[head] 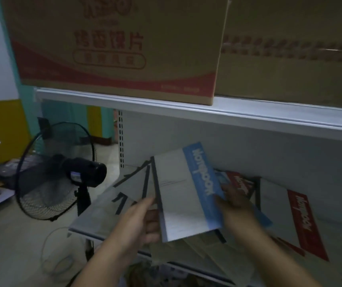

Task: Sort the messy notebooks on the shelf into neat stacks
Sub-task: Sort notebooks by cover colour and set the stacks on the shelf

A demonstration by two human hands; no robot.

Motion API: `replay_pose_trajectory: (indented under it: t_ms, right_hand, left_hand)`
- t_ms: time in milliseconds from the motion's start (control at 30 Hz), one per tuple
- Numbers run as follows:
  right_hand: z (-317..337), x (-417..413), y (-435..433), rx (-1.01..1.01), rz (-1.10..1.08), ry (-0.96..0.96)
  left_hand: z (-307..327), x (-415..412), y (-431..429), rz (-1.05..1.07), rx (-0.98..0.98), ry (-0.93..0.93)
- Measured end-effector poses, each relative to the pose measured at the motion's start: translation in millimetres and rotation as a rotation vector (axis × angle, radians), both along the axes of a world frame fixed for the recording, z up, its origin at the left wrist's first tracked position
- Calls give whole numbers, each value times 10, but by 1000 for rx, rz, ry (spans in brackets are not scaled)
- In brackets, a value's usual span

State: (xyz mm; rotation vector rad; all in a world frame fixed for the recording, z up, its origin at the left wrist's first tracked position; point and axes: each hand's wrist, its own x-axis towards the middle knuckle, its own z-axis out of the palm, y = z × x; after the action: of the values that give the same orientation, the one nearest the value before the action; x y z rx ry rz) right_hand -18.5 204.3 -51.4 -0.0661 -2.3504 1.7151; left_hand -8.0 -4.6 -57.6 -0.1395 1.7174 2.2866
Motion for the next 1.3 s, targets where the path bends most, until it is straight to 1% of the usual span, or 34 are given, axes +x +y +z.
replay_pose_trajectory:
  t_ms: [67, 133, 233, 300, 367, 433, 467, 533, 567, 600, 633, 667, 833, 1000, 1100, 1200, 1300]
  right_hand:
    - [-5, 85, -239, -67, 133, -69]
    - [-15, 109, -357, -86, 294, -63]
    - [-25, 123, -423, -19, 507, -80]
    - [-47, 108, -473, 87, 534, -38]
    - [-59, 71, -526, 205, 507, 5]
    - [-24, 53, -603, 298, 509, -9]
    - [-15, 29, -633, 369, 507, -5]
    - [-49, -76, -644, 666, 512, -7]
    - [-81, -137, -630, 880, 485, -72]
    - [-98, -172, -624, 1043, 432, -129]
    - [-127, -204, -609, 1118, 385, -160]
    - [-148, -209, -590, 1123, 347, -153]
    - [-238, -138, -569, 979, 227, -4]
    - [-236, -112, -496, 864, 155, 45]
    - [-193, -110, -482, 790, 135, 45]
    - [-98, -97, -484, 603, 67, 55]
    - [-50, -63, -451, 384, -22, 194]
  left_hand:
    - [-43, 47, -15, 35, 20, 15]
    - [-80, 44, -121, 138, 30, 35]
    - [-150, 18, -345, 244, 116, 47]
    - [-199, 43, -440, 232, 166, 48]
    - [-250, 61, -480, 175, 178, 23]
    - [-293, 73, -494, 126, 198, 21]
    - [-305, 72, -503, 124, 207, 32]
    - [-313, 72, -527, 188, 214, 51]
    - [-317, 70, -548, 235, 215, 54]
    - [-327, 74, -579, 279, 224, 53]
    - [-349, 81, -619, 315, 242, 51]
    - [-371, 96, -657, 339, 261, 44]
    - [-452, 206, -751, 378, 311, 34]
    - [-459, 226, -857, 458, 345, 60]
    - [-450, 252, -884, 461, 338, 55]
    - [-456, 280, -877, 462, 324, 39]
    - [-470, 290, -874, 454, 281, 36]
